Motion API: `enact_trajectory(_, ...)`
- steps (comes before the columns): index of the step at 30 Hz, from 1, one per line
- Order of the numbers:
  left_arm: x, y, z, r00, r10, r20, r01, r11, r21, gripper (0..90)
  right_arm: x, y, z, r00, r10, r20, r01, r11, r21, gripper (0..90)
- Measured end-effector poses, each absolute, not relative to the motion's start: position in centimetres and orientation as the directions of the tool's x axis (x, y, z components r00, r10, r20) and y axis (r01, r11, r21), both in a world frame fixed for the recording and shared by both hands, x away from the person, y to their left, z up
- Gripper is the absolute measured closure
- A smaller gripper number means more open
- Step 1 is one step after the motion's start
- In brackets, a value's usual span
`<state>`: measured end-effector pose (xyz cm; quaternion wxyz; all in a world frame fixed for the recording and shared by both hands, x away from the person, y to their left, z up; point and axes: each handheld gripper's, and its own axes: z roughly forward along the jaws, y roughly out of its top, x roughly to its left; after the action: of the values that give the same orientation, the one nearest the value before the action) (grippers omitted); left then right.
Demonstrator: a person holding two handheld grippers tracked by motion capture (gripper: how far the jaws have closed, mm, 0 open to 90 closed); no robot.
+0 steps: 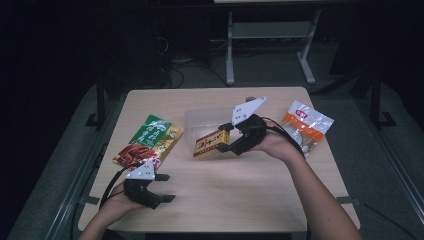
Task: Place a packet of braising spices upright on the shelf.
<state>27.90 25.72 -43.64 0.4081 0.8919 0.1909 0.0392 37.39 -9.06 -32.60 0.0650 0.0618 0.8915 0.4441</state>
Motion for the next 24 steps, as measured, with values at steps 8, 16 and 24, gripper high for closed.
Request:
enact_trajectory(8, 28.0, 25.9, -43.8, 0.92, 0.375, -0.109, 0.326, -0.583, 0.745, 25.2, 39.7, -7.9, -31.6, -0.981, 0.167, -0.094, 0.032, 0.624, 0.78, 31.9)
enact_trajectory(16, 28.0, 26.0, -43.9, 0.921, 0.373, -0.115, 0.327, -0.576, 0.749, 25.2, 42.2, -6.8, -31.4, -0.976, 0.189, -0.104, 0.043, 0.644, 0.764, 31.9)
enact_trajectory(24, 28.0, 25.9, -43.9, 0.921, 0.371, -0.117, 0.327, -0.576, 0.749, 25.2, 44.5, -5.3, -31.8, -0.976, 0.184, -0.113, 0.041, 0.673, 0.739, 31.8)
